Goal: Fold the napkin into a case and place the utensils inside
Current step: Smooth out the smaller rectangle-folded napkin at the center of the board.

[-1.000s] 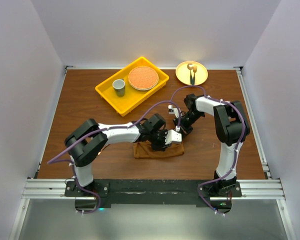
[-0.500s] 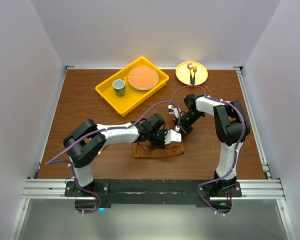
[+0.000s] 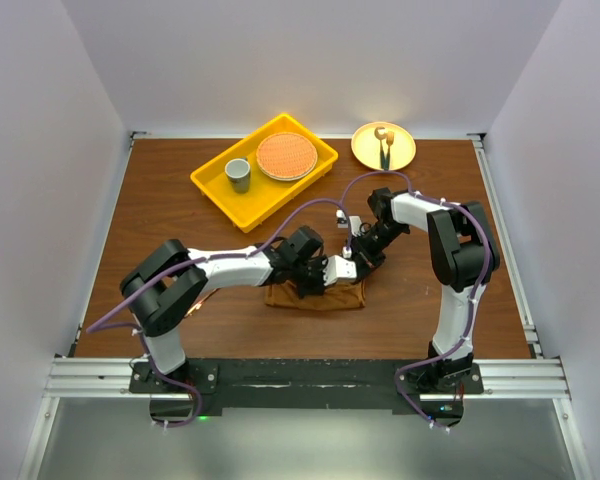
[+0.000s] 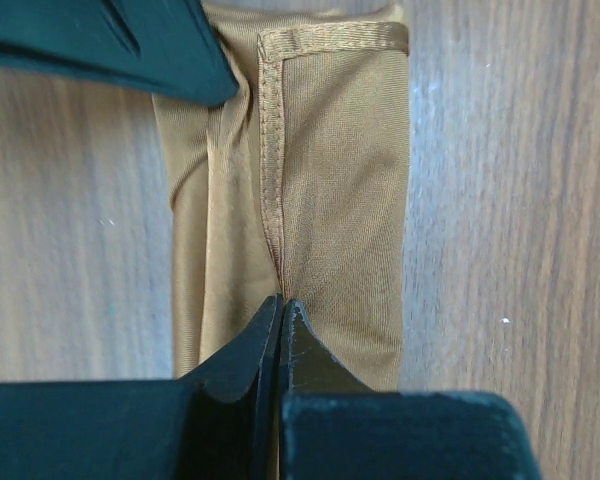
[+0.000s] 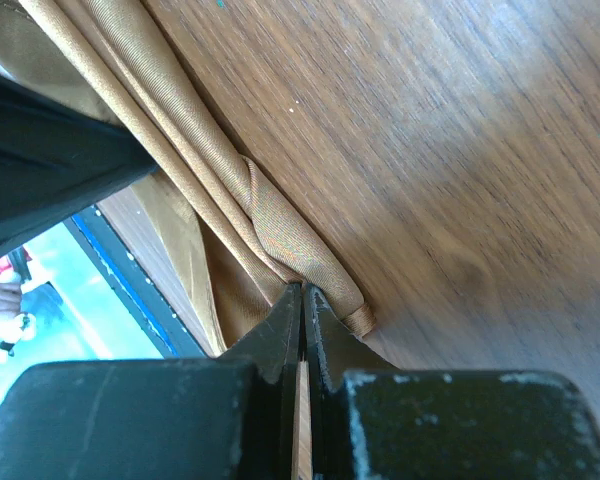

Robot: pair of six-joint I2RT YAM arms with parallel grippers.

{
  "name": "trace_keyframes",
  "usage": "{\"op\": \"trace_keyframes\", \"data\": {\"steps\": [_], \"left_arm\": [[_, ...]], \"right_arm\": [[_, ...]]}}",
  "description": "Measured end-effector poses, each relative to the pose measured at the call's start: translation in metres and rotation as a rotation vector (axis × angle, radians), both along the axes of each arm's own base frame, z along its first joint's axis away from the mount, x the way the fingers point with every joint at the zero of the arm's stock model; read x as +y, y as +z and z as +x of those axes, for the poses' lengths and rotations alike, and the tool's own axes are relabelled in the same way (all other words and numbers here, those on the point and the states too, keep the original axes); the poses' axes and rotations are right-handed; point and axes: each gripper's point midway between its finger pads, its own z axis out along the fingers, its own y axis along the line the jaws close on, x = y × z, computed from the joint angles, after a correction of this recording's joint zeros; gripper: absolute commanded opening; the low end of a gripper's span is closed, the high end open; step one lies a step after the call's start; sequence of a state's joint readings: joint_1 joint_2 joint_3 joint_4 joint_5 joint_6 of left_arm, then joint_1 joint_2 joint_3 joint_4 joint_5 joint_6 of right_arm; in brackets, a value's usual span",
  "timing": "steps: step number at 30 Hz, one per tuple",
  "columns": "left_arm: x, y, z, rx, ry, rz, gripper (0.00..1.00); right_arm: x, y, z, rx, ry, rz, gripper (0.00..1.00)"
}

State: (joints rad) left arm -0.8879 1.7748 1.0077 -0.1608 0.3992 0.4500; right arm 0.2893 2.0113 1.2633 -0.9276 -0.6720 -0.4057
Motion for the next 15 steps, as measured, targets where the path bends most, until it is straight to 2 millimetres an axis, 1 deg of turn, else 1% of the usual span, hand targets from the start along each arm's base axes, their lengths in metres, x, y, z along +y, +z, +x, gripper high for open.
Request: {"op": "trace_keyframes", "data": {"steps": [2, 5, 8, 10, 12, 15], "left_arm": [[0.002, -0.004, 0.000, 0.013, 0.022, 0.001, 0.00], [0.003, -0.005, 0.004, 0.021, 0.049, -0.013, 0.00], [0.003, -0.005, 0.006, 0.030, 0.063, -0.022, 0.00], [0.002, -0.005, 0.007, 0.037, 0.070, -0.030, 0.00], [0.001, -0.005, 0.007, 0.042, 0.071, -0.035, 0.00], [0.001, -0.005, 0.007, 0.048, 0.068, -0.039, 0.00]], "right_arm": [[0.000, 0.000, 0.000, 0.000, 0.000, 0.000, 0.00], [0.000, 0.000, 0.000, 0.000, 0.000, 0.000, 0.01], [0.001, 0.002, 0.002, -0.004, 0.000, 0.001, 0.09], [0.002, 0.005, 0.008, -0.024, 0.002, 0.006, 0.15], [0.005, 0.011, 0.018, -0.052, 0.001, 0.014, 0.18], [0.009, 0.022, 0.032, -0.099, 0.000, 0.029, 0.24]]}}
